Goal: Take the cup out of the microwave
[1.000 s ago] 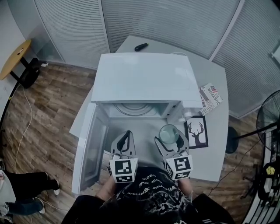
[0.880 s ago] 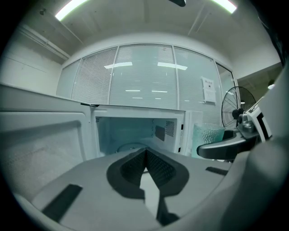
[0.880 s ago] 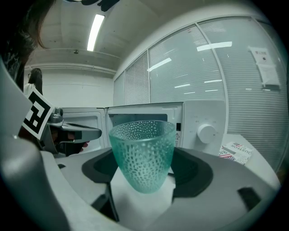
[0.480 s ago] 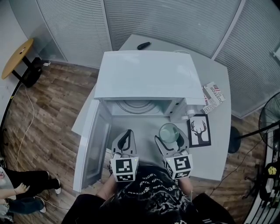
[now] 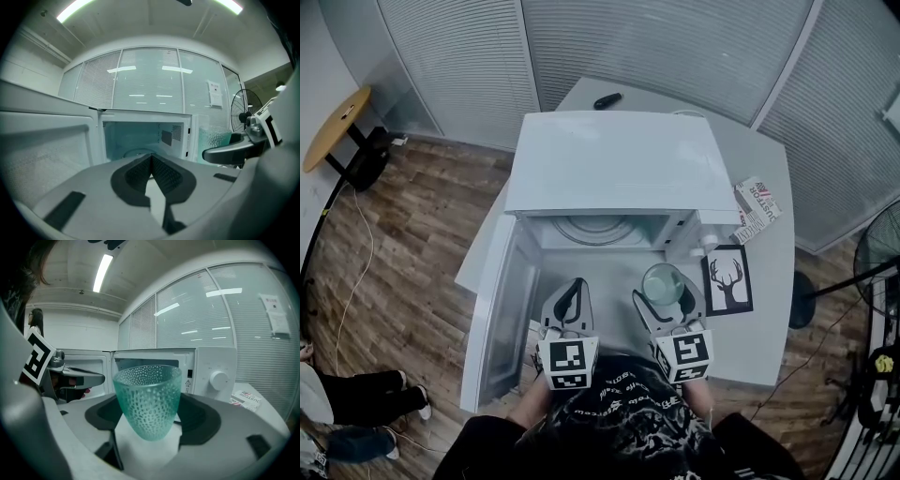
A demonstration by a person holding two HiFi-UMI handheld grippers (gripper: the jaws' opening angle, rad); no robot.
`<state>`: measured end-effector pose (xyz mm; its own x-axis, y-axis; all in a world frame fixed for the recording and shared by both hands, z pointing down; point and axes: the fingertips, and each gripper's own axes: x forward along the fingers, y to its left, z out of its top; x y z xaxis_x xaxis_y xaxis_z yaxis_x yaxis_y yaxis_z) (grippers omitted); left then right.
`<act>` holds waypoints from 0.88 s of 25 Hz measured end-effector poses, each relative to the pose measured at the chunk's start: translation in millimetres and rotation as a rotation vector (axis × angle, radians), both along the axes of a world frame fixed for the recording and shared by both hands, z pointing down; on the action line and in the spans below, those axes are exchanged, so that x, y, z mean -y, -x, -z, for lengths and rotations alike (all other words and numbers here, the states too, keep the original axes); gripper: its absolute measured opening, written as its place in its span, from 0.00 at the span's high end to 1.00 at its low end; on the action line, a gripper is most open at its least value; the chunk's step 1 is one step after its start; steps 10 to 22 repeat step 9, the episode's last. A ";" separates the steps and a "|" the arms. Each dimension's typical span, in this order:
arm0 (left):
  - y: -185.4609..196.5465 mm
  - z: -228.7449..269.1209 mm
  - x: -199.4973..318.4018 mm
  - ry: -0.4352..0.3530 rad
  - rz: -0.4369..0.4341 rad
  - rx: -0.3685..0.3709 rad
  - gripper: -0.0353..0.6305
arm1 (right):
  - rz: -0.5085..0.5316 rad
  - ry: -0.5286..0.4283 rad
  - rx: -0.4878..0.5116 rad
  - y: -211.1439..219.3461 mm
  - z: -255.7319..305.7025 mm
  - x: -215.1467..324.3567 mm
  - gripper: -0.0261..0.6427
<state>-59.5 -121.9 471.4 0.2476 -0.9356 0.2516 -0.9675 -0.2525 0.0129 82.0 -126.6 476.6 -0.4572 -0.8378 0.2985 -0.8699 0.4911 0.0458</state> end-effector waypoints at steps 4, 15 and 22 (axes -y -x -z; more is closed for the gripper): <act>2.4 0.7 -0.6 0.003 0.003 -0.001 0.94 | 0.004 0.000 0.000 3.1 1.8 0.7 0.41; 3.8 -2.5 -0.3 0.006 0.005 0.000 0.94 | 0.013 -0.002 -0.008 8.2 -1.0 1.0 0.41; 3.8 -2.5 -0.3 0.006 0.005 0.000 0.94 | 0.013 -0.002 -0.008 8.2 -1.0 1.0 0.41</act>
